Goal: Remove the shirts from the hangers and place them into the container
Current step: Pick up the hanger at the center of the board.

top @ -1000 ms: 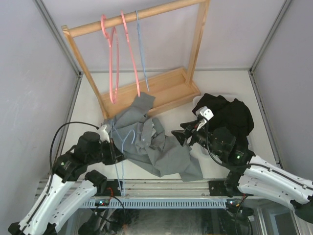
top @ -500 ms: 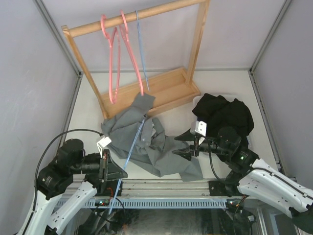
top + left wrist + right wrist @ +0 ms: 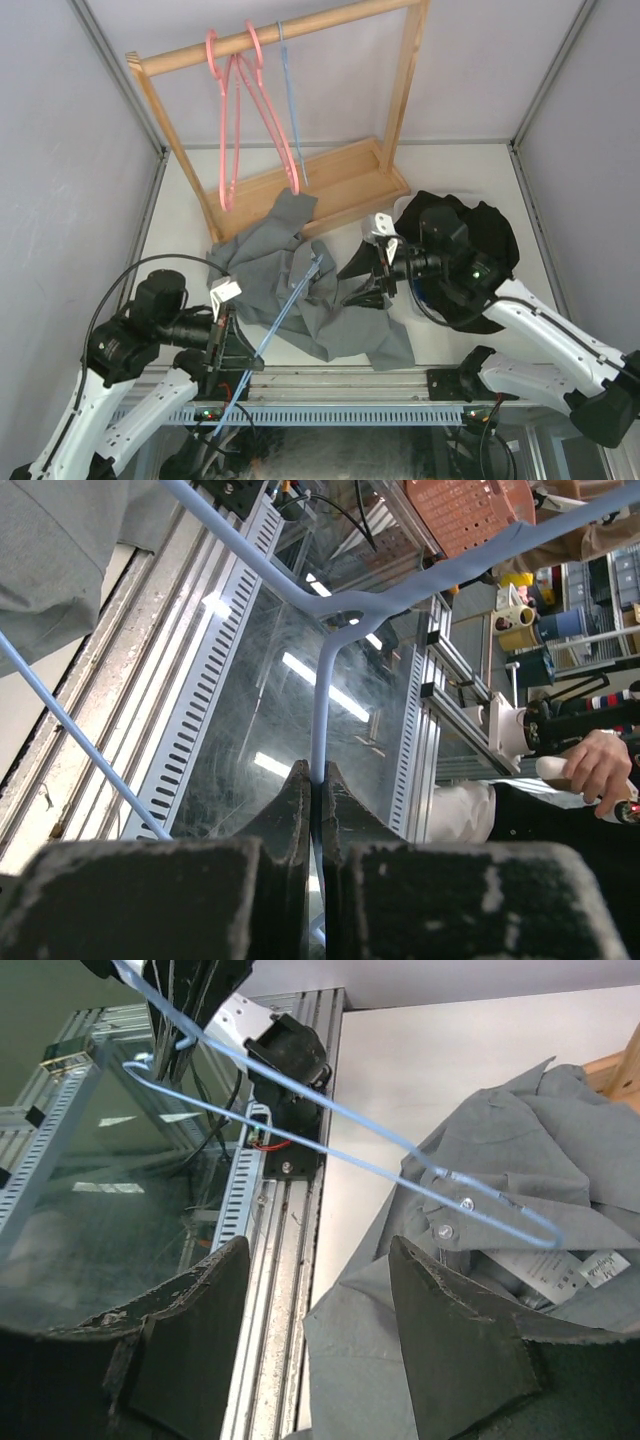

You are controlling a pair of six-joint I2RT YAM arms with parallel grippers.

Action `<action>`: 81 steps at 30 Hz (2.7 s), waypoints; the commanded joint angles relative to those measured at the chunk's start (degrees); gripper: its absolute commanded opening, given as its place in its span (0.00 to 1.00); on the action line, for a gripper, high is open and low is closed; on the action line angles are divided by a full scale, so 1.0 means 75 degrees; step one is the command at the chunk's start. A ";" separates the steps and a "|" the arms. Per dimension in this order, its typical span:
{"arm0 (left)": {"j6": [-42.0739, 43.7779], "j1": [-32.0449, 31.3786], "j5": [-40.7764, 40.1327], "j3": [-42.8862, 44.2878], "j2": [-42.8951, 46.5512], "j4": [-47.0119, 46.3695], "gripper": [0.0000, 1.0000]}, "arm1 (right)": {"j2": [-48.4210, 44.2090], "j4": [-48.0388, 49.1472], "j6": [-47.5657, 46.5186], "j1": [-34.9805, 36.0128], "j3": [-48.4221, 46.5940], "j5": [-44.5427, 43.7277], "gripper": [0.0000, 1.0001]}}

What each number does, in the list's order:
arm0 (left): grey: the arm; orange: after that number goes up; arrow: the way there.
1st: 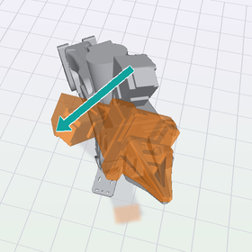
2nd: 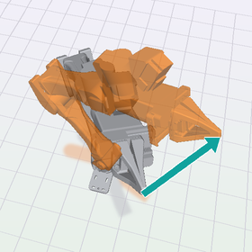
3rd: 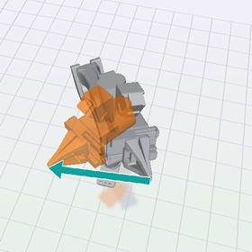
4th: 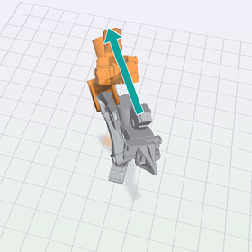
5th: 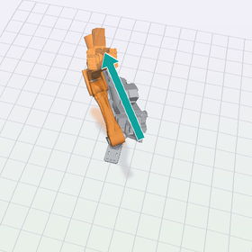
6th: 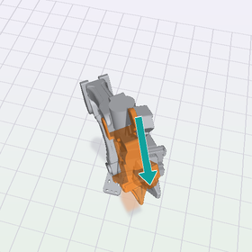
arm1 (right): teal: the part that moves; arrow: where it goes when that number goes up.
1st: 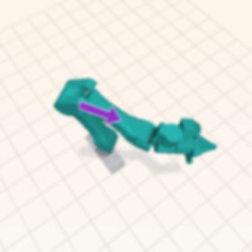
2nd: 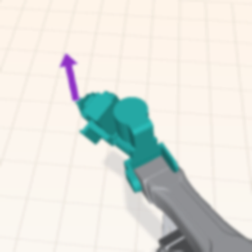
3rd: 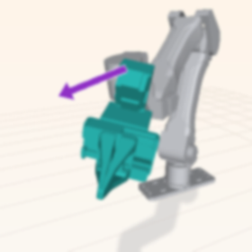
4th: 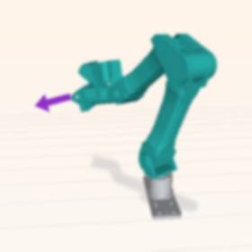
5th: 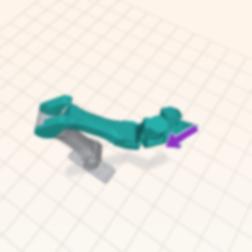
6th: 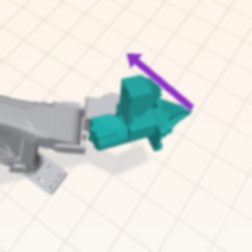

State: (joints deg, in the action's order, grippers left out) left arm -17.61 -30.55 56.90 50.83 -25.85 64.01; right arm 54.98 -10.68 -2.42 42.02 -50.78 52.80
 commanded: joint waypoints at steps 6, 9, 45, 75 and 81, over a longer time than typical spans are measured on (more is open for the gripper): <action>0.0357 -0.0395 0.0794 0.0636 -0.0525 -0.0718 0.00 | 0.1434 -0.1088 -0.0110 -0.0012 -0.1337 0.0996 0.58; 0.0305 -0.0528 0.0859 0.0792 -0.0632 -0.0890 0.00 | 0.1814 -0.1864 -0.0110 -0.0024 -0.1696 0.1184 0.58; 0.0488 -0.1738 0.0103 0.1269 -0.1613 -0.0897 0.00 | 0.1025 -0.3103 -0.8018 0.0467 -0.1362 0.0613 0.75; 0.1242 -0.1740 -0.1463 0.1759 -0.2187 0.0366 0.00 | 0.1223 -0.2641 -0.4745 0.0736 -0.1304 0.0095 0.71; 0.1184 -0.1748 -0.1523 0.1938 -0.2103 0.0210 0.00 | 0.1817 -0.2754 -0.5302 0.1076 -0.1307 -0.0011 0.73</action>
State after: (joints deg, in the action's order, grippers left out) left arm -9.82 -43.44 43.99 60.99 -42.00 68.23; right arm 66.24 -30.76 -38.81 48.01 -59.37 54.41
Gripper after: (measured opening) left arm 0.026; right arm 0.725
